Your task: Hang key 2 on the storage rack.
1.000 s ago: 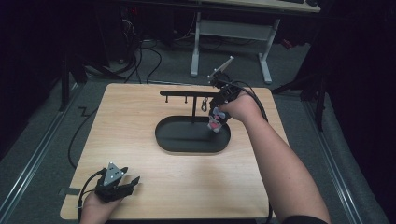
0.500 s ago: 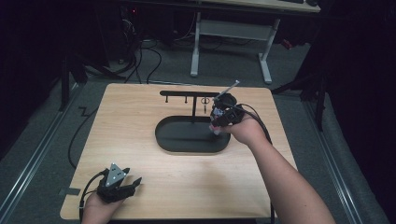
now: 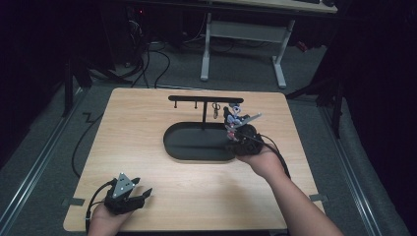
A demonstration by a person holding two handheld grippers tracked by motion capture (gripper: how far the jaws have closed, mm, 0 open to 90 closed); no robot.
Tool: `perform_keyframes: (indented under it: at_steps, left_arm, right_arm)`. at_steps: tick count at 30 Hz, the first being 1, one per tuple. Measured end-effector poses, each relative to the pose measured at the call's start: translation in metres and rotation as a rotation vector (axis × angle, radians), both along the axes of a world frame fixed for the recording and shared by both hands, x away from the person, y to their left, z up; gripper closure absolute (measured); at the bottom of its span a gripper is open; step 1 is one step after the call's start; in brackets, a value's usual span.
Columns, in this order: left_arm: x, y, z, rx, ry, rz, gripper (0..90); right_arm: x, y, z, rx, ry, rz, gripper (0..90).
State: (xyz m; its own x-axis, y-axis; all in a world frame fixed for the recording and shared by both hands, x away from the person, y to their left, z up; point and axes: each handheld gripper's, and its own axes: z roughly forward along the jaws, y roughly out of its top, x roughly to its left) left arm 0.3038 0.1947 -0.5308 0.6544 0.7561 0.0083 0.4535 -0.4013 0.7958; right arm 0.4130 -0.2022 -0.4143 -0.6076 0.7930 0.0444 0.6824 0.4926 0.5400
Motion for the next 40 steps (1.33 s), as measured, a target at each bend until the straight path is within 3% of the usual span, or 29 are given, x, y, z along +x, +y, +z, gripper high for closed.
perform_keyframes:
  at_steps: [10,13,22,24,25,27,30,35,40]
  left_arm:
    - [-0.002,-0.003,0.001,-0.035,0.015,-0.017,39.5]
    - [-0.003,-0.005,0.001,-0.038,0.017,-0.020,39.5]
    - [-0.006,-0.013,-0.001,-0.051,0.027,-0.038,39.5]
    - [-0.006,-0.015,-0.001,-0.060,0.036,-0.044,39.5]
    - [-0.007,-0.016,-0.002,-0.071,0.041,-0.043,39.5]
    - [-0.007,-0.017,-0.002,-0.089,0.050,-0.048,39.5]
    - [-0.007,-0.020,0.000,-0.090,0.040,-0.051,39.5]
    - [-0.008,-0.022,0.003,-0.101,0.027,-0.045,39.4]
    - [-0.009,-0.020,0.003,-0.103,0.027,-0.043,39.3]
  right_arm:
    - [-0.067,-0.032,-0.057,0.098,-0.147,-0.074,65.0]
    - [-0.083,-0.044,-0.072,0.147,-0.165,-0.112,64.1]
    - [-0.124,-0.069,-0.091,0.177,-0.284,-0.169,55.4]
    - [-0.139,-0.074,-0.093,0.229,-0.312,-0.195,50.9]
    - [-0.144,-0.075,-0.095,0.253,-0.298,-0.197,45.8]
    - [-0.148,-0.075,-0.097,0.260,-0.279,-0.195,38.2]
    - [-0.148,-0.074,-0.101,0.205,-0.318,-0.181,32.2]
    - [-0.143,-0.073,-0.101,0.224,-0.342,-0.182,32.6]
    - [-0.142,-0.073,-0.103,0.200,-0.354,-0.169,33.1]
